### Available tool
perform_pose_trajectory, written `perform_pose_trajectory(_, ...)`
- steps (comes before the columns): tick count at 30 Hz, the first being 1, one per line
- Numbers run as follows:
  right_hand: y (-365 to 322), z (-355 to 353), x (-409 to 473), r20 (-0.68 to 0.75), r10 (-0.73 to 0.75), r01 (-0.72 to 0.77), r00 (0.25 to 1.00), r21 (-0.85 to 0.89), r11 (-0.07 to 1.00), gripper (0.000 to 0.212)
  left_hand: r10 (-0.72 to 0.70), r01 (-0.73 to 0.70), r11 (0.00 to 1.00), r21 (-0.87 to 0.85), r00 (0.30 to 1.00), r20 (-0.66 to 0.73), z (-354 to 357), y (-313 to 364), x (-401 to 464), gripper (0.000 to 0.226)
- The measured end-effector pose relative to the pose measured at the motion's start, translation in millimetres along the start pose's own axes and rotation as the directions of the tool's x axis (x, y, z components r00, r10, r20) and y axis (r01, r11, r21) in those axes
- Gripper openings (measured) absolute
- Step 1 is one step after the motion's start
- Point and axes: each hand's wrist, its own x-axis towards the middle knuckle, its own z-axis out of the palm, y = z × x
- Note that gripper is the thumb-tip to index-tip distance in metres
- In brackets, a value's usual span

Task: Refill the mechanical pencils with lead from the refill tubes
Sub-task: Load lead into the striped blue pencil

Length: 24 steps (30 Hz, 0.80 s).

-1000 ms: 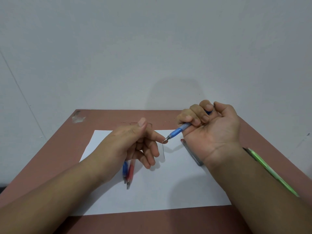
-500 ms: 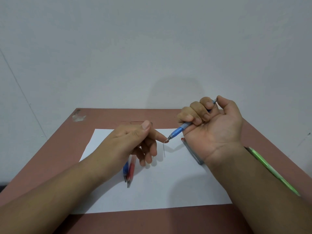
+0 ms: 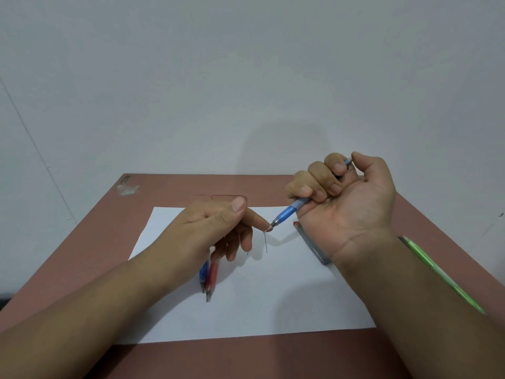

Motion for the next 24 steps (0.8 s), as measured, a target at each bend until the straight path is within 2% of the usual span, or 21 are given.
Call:
perform_pose_trajectory(12,1.1,0.1,-1.5,-0.009,0.012,-0.012,1.000,-0.009,1.000,0.037,0.009,-0.009,1.000,-0.030,1.000,0.016,-0.8,-2.2,0.7,0.051)
perform_pose_trajectory(18,-0.3,0.2,-1.3,0.015,-0.009,0.009,1.000,-0.025,1.000,0.030,0.012,-0.011,0.999,-0.035,1.000,0.016,-1.1,-2.6,0.5,0.051)
perform_pose_trajectory(24,1.0,0.0,-1.3,0.019,0.008,-0.007,1.000,-0.036,0.999,0.036,0.013,-0.012,0.999,-0.046,0.999,0.032,-1.7,-3.9,0.1,0.047)
